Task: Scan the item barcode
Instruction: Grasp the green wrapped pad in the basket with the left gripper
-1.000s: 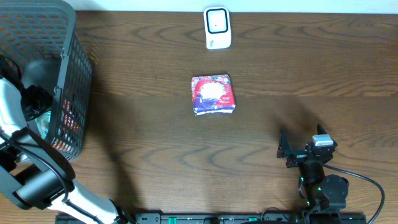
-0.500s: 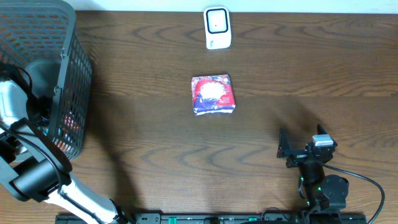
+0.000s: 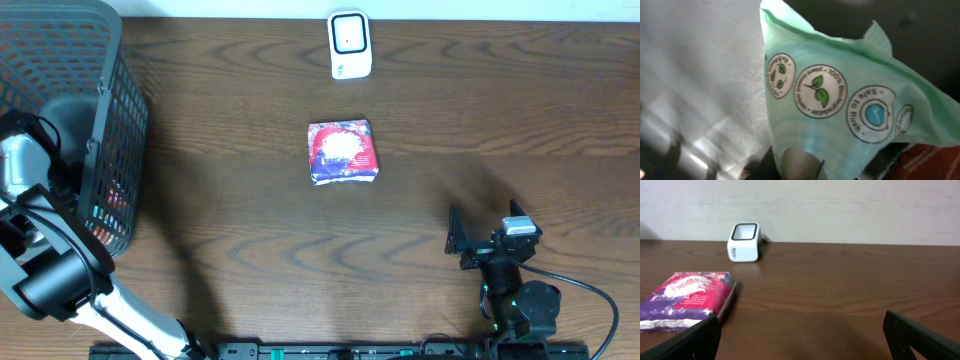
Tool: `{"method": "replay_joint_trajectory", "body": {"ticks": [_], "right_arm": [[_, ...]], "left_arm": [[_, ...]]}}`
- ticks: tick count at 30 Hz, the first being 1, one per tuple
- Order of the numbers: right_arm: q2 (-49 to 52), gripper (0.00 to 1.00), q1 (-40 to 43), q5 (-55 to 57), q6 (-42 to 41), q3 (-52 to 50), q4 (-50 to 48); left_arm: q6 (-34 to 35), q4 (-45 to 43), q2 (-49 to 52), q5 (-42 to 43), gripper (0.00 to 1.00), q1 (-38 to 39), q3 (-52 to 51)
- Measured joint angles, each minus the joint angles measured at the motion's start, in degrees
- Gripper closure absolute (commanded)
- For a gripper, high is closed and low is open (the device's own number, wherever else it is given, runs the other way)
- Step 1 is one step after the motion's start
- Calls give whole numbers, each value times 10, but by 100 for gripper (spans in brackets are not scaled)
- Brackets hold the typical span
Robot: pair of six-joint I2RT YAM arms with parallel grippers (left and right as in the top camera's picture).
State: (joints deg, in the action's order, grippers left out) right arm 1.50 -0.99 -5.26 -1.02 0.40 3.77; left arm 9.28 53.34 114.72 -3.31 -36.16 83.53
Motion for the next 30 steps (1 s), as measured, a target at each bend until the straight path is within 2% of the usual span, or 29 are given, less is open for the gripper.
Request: {"method": "replay_joint_trajectory", "body": {"ticks": [7,12,18,24,30], "right_arm": [[0,1,0,0,0,0,0],[0,1,0,0,0,0,0],[0,1,0,0,0,0,0],[0,1,0,0,0,0,0],[0,1,0,0,0,0,0]], "left_arm": [[64,-11,-60,0,93,0,28],[181,-33,-170,7,92,0,41],[281,-84,-279,97,92,0,45],[308,-130,-339,221,92,23,46],[280,-134,-356,288,93,125,46]]}}
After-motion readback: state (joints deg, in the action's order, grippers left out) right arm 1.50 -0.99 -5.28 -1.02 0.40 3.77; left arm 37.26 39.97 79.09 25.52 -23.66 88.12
